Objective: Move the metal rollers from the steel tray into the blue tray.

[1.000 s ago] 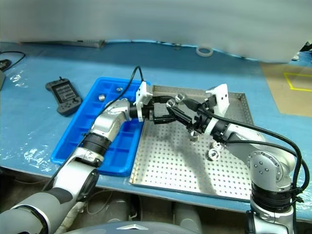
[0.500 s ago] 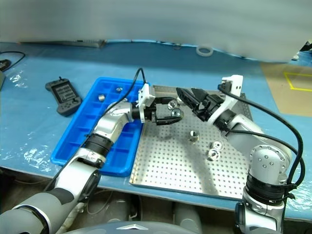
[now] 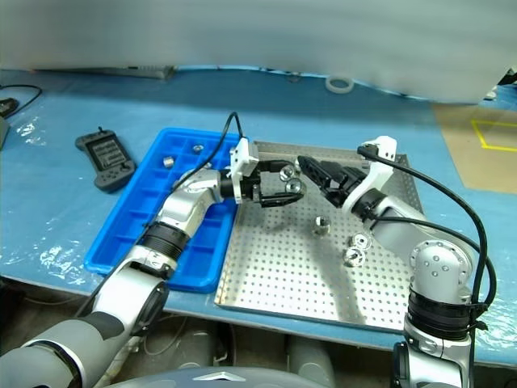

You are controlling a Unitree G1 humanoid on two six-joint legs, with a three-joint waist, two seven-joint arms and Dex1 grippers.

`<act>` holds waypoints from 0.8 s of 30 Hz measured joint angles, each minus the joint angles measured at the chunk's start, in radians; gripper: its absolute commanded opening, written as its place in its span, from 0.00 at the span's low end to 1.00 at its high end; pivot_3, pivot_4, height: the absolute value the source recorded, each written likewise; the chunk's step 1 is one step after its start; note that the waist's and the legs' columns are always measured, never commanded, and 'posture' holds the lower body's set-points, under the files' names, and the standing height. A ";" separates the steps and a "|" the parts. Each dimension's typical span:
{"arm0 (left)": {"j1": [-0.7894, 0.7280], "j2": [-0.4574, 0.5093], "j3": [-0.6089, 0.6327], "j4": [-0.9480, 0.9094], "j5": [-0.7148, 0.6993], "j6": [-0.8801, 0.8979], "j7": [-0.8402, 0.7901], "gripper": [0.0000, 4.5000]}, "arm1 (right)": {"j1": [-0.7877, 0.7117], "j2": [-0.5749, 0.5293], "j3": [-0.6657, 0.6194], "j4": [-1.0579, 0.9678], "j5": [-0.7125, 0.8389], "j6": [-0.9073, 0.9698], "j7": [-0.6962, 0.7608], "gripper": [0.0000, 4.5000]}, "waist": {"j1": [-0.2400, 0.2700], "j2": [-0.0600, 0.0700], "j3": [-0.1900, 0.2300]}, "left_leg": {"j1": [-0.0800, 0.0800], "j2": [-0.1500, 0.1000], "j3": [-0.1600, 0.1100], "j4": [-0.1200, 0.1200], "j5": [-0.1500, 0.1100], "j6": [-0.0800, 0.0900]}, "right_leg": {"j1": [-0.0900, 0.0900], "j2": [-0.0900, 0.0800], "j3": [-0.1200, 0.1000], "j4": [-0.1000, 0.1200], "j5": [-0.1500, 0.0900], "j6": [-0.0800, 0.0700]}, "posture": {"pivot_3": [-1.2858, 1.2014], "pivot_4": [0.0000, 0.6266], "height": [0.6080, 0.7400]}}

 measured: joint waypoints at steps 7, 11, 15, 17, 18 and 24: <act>0.000 -0.005 0.000 0.000 0.000 0.000 0.000 0.89 | 0.000 0.015 0.028 0.001 -0.015 -0.011 -0.005 0.88 | 0.000 0.000 0.000 | 0.000 0.000 0.000 0.000 0.000 0.001 | 0.000 0.000 0.000 0.000 0.000 0.000 | 0.38 0.24 1.00; 0.000 -0.011 0.000 0.000 0.000 0.000 -0.001 0.89 | 0.000 0.039 0.045 0.001 -0.011 -0.012 -0.018 0.88 | -0.001 0.000 0.000 | 0.000 0.000 0.000 0.000 0.000 0.000 | 0.000 0.000 0.000 0.000 0.000 0.000 | 0.38 0.24 1.00; 0.000 -0.010 0.000 0.001 0.000 0.000 -0.003 0.89 | 0.000 0.052 0.045 0.009 -0.004 -0.013 -0.038 0.79 | -0.002 0.000 0.000 | 0.000 0.000 0.000 -0.001 0.000 0.000 | 0.000 0.000 0.000 0.000 0.000 0.000 | 0.38 0.24 1.00; 0.000 -0.010 0.000 0.001 0.000 0.000 -0.003 0.89 | 0.000 0.052 0.045 0.011 -0.008 -0.017 -0.048 0.67 | -0.002 0.000 0.000 | 0.000 0.000 0.000 -0.001 0.000 0.000 | 0.000 0.000 0.000 0.000 0.000 0.000 | 0.38 0.24 1.00; 0.000 -0.010 0.000 0.001 0.000 0.000 -0.003 0.89 | 0.000 0.052 0.045 0.012 -0.011 -0.020 -0.050 0.59 | -0.002 0.000 0.000 | 0.000 0.000 0.000 -0.001 0.000 0.000 | 0.000 0.000 0.000 0.000 0.000 0.000 | 0.38 0.24 1.00; -0.001 -0.010 0.002 0.003 0.000 0.000 -0.004 0.89 | 0.000 0.058 0.045 0.019 -0.018 -0.031 -0.054 0.26 | -0.002 0.000 0.000 | 0.000 0.000 0.000 -0.001 0.000 0.000 | -0.001 0.000 0.000 0.000 0.000 0.000 | 0.38 0.24 1.00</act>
